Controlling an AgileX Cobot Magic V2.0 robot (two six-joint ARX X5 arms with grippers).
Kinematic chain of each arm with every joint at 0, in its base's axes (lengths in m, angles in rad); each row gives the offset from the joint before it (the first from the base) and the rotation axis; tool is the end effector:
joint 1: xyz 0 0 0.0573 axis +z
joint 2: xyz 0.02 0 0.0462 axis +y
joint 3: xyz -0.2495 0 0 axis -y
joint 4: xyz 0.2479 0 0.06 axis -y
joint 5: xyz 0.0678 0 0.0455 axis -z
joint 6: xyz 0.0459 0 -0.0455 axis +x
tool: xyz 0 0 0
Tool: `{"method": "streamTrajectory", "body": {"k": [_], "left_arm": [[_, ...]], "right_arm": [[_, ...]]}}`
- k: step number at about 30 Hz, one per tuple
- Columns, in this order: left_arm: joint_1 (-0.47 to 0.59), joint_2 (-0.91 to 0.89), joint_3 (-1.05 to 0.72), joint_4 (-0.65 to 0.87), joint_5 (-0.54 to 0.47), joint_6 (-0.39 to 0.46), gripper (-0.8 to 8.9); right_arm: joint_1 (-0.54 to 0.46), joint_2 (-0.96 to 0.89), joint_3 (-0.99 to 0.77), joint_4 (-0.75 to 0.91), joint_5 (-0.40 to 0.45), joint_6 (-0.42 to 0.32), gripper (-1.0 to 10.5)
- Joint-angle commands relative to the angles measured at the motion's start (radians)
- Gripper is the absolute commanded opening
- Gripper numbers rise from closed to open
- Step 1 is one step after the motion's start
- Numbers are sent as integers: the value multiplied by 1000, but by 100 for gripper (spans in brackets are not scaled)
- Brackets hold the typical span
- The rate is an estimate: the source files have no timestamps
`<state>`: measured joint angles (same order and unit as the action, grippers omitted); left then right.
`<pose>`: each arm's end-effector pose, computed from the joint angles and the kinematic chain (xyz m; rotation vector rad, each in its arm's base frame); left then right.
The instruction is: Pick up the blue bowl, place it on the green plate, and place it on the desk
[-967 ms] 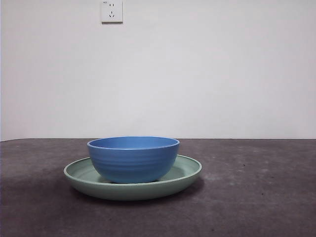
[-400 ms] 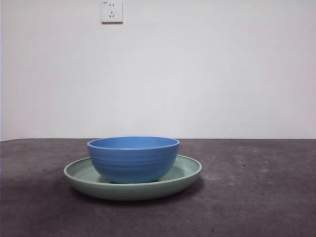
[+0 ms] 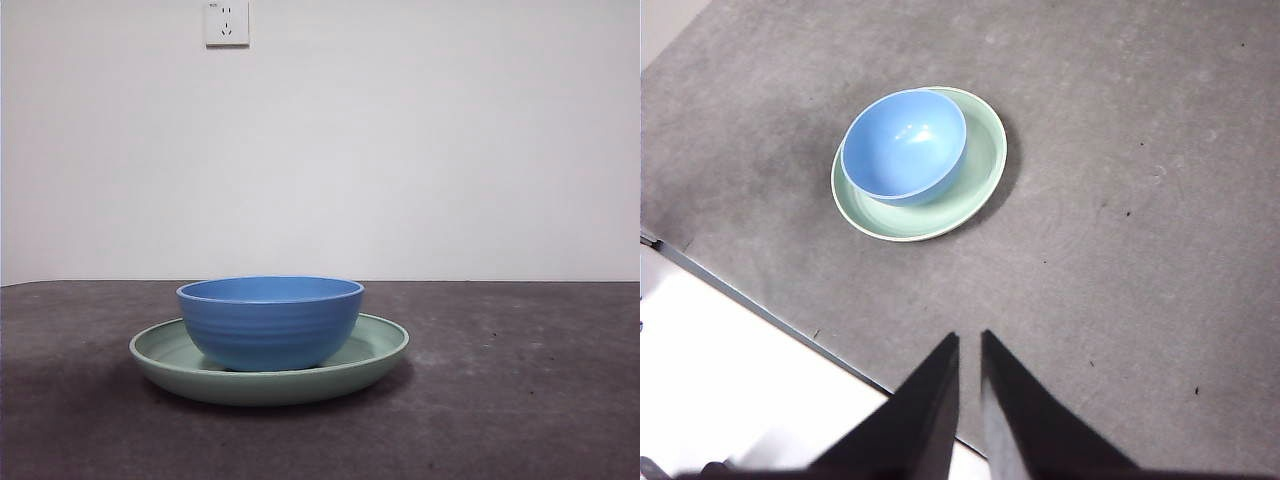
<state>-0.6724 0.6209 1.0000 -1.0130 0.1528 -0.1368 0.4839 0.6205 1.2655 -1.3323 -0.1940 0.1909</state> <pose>0.0867 -0.0779 0.3291 0.0426 0.6820 -0.7509 0.0545 0.0387 0.3740 0.0752 0.7516 0.5815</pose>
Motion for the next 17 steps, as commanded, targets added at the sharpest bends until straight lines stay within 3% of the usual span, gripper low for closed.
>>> {"method": "streamTrajectory", "body": {"k": [1, 13, 17], "left_arm": [[-8, 5, 13, 11, -3, 16, 51], [-7, 5, 13, 11, -3, 16, 51], [42, -11, 12, 11, -3, 16, 51]], "right_arm": [[7, 5, 18, 16, 1, 11, 27], [7, 5, 18, 15, 1, 11, 27], [7, 5, 18, 16, 1, 11, 27]]}}
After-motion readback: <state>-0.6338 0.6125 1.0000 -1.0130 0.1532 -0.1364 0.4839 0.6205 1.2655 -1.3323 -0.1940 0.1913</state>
